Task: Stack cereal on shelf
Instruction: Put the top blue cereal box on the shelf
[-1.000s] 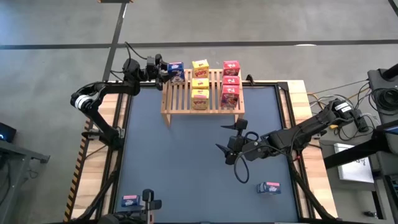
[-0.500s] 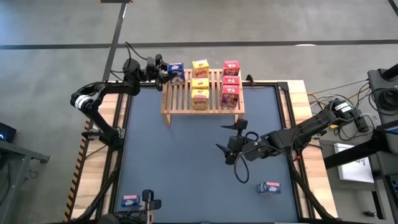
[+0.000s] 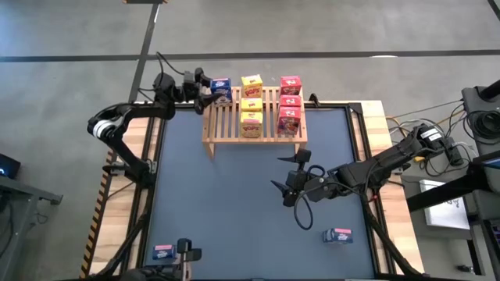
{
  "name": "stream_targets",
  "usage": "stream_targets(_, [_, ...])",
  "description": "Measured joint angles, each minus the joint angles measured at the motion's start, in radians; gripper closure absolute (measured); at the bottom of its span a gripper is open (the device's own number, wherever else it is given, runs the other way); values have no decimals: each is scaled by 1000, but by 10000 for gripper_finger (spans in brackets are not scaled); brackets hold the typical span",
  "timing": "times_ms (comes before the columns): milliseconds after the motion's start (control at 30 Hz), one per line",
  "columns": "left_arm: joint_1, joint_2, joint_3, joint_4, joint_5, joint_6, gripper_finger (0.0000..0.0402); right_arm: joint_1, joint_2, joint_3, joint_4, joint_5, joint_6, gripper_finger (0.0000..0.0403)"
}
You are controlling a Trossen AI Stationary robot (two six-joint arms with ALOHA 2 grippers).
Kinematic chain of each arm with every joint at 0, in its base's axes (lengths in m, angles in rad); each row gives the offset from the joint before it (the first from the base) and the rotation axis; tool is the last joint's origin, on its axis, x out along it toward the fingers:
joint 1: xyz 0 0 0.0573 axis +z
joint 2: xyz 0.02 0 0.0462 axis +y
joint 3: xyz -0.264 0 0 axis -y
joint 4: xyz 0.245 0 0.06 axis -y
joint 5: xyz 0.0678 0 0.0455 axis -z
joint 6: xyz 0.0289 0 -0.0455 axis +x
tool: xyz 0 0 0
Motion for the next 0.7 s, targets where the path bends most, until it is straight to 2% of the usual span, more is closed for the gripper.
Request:
stream_targets(200, [38, -52, 0, -12, 49, -45, 130, 0, 0, 0, 0, 0, 0, 35])
stream_targets(367, [70, -139, -11, -107, 127, -44, 129, 0, 0, 0, 0, 0, -4, 35])
stream_targets(567, [125, -352, -63, -234, 155, 7, 129, 0, 0, 0, -3, 1, 0, 35])
stream_targets(700, [150, -521, -86, -491, 95, 126, 129, 0, 0, 0, 2, 1, 0, 35])
